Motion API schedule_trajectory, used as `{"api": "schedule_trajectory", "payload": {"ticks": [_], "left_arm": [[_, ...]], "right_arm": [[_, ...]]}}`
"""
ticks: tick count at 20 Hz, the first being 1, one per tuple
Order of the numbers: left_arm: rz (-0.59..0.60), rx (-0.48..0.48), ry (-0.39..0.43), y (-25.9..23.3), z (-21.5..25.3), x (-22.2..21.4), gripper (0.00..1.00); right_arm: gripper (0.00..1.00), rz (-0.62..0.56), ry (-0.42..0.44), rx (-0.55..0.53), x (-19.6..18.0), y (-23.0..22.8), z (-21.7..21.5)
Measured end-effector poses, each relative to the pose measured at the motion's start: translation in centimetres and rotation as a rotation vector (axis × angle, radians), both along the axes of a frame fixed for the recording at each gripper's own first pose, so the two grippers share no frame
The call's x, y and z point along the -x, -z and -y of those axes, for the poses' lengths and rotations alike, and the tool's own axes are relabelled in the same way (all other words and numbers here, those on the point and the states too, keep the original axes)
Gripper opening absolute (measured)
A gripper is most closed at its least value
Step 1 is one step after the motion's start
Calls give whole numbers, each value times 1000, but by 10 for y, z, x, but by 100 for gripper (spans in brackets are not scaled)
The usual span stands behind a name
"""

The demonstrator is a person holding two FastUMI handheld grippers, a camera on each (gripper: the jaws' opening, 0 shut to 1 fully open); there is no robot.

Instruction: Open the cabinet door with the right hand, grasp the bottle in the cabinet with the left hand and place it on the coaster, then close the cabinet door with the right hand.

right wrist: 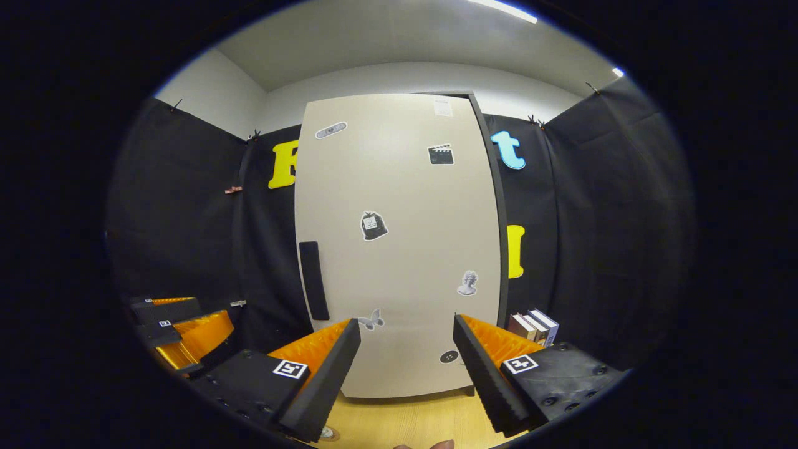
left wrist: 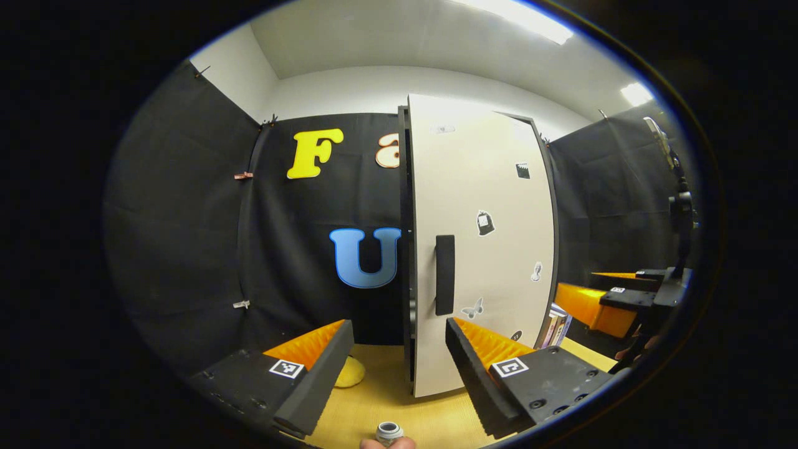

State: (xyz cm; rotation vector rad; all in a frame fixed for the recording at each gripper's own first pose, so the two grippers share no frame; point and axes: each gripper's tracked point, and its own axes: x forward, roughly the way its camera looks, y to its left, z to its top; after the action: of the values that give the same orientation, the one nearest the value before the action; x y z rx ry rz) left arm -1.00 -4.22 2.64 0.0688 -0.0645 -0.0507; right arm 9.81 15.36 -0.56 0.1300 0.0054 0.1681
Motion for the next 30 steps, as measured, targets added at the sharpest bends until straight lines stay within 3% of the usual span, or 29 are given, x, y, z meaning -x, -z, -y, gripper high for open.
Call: {"api": "schedule_trajectory", "payload": {"ticks": [12, 30], "left_arm": [[16, -6, 23, -9, 13, -6, 94], [12, -1, 39, -7, 15, -2, 94]], "right_arm": [[98, 55, 96, 88, 19, -14, 30], [97, 60, 89, 82, 21, -17, 25]]}}
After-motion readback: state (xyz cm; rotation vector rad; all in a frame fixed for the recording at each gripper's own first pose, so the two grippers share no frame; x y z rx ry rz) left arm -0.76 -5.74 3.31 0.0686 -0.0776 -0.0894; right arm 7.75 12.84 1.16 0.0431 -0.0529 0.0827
